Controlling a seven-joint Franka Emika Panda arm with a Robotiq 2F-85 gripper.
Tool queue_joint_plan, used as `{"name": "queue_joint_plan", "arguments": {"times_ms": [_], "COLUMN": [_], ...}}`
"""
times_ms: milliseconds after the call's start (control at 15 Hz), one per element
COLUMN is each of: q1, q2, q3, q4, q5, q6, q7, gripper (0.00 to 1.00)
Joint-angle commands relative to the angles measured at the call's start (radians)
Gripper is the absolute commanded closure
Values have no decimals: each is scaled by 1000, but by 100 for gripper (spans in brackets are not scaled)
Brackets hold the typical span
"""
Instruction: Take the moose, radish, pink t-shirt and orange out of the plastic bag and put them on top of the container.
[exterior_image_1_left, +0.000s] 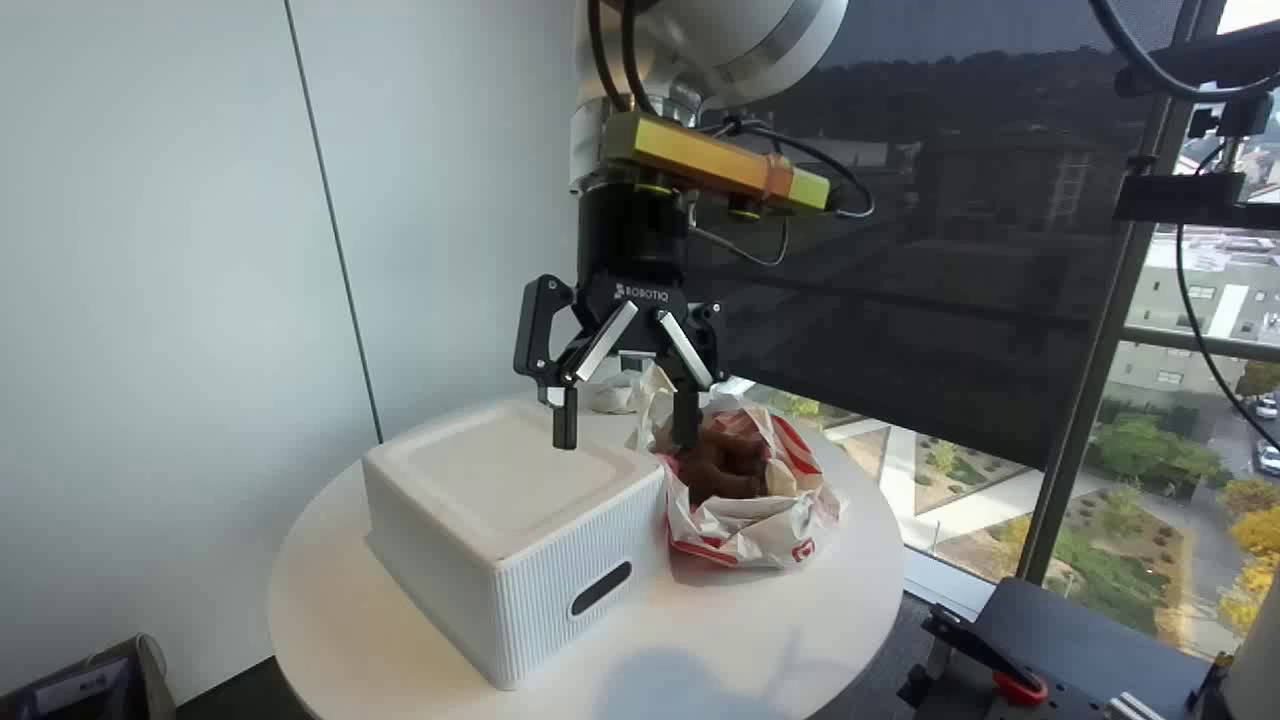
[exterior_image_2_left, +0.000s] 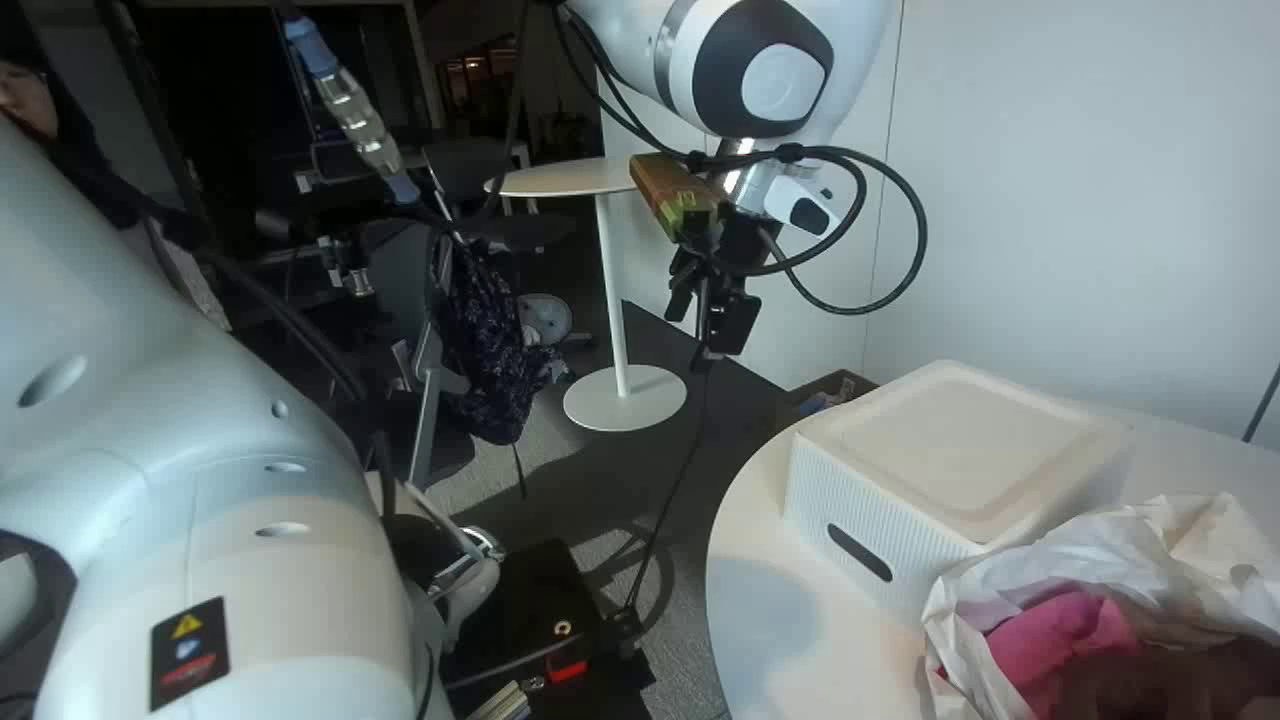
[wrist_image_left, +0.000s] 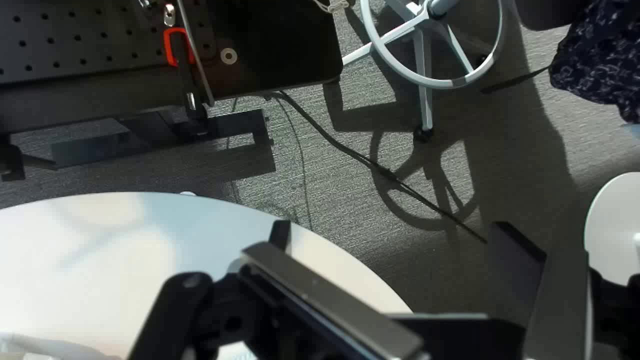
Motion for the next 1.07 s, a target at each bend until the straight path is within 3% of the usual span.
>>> {"name": "queue_joint_plan", "arguments": {"times_ms": [0, 667, 1000], "q1": [-11, -11, -70], "q2": [-1, -2, 167], "q3": [10, 10, -12], "q4": [5, 13, 29], "q5": [2, 2, -41], "q6": [-4, -4, 126], "q7": [-2, -2, 30], "gripper": [0, 0, 0]}}
